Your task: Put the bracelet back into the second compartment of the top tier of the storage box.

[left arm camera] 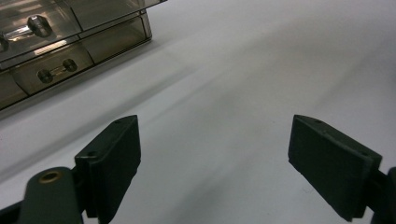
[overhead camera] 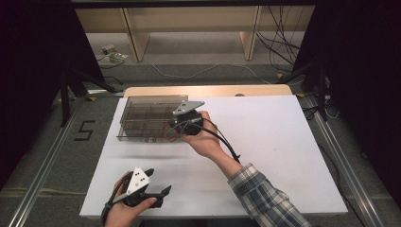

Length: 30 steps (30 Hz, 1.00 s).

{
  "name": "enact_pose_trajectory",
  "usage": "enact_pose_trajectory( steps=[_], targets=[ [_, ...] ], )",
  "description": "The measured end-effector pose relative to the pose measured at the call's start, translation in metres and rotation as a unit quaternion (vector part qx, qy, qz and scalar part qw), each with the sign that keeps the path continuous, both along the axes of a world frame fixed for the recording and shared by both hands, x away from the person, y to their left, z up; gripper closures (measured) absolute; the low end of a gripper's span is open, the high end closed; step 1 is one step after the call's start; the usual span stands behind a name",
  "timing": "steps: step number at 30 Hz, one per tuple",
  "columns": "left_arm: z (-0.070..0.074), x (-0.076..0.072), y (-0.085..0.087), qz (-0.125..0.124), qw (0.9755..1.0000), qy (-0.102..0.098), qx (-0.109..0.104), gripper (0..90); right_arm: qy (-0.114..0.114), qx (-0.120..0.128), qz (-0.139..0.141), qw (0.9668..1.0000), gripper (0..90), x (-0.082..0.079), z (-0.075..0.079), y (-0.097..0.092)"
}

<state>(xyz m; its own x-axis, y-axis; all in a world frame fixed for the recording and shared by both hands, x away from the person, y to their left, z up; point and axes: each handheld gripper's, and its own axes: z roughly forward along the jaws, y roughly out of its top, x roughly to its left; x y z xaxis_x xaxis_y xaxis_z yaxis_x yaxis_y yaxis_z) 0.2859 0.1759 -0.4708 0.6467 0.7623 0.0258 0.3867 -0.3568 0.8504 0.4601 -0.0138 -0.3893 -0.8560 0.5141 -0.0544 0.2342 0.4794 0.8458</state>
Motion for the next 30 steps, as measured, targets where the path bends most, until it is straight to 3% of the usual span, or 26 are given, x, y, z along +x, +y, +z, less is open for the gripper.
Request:
enact_pose_trajectory(
  steps=[30],
  targets=[
    [0.0,0.0,0.0,-0.002,1.0,0.0,0.0,17.0,0.005,-0.014,0.002,0.9999,90.0,0.012,-0.008,0.025]
  ],
)
